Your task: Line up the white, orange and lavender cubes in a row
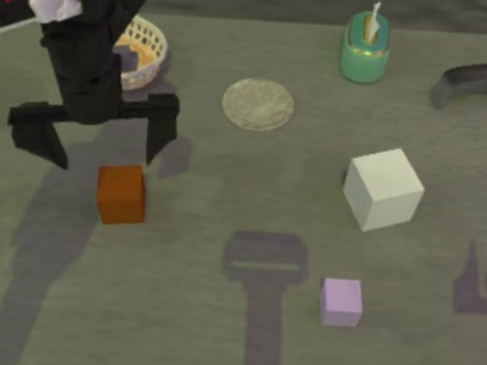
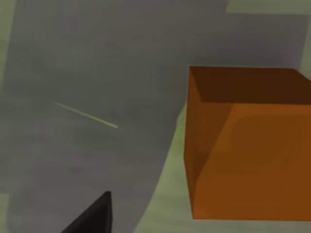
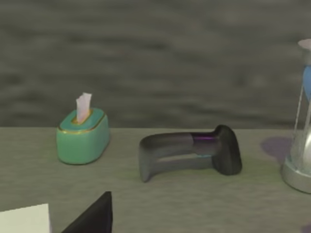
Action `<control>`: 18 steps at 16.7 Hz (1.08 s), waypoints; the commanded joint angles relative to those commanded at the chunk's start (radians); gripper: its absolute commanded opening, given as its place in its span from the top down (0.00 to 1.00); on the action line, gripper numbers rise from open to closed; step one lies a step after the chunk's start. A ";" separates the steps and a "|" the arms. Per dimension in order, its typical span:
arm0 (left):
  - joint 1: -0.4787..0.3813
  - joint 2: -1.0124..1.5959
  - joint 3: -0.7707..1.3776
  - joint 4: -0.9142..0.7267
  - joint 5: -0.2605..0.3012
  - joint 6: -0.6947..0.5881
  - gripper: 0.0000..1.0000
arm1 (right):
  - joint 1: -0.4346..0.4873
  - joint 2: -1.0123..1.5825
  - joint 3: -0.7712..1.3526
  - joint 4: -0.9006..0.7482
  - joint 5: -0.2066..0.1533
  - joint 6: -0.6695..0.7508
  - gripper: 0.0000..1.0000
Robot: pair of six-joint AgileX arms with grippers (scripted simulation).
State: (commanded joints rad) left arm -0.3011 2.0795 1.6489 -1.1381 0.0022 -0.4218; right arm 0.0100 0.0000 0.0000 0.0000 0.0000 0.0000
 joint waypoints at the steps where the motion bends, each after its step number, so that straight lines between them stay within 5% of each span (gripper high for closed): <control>1: 0.000 0.002 -0.003 0.003 0.000 0.000 0.00 | 0.000 0.000 0.000 0.000 0.000 0.000 0.00; 9: -0.004 0.109 -0.169 0.283 0.001 0.002 0.00 | 0.000 0.000 0.000 0.000 0.000 0.000 0.00; 14: -0.004 0.121 -0.187 0.306 0.001 0.002 0.00 | 0.000 0.000 0.000 0.000 0.000 0.000 0.00; 18: -0.004 0.121 -0.187 0.306 0.001 0.002 0.30 | 0.000 0.000 0.000 0.000 0.000 0.000 0.00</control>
State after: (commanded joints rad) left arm -0.3049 2.2003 1.4618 -0.8322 0.0031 -0.4195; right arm 0.0100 0.0000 0.0000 0.0000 0.0000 0.0000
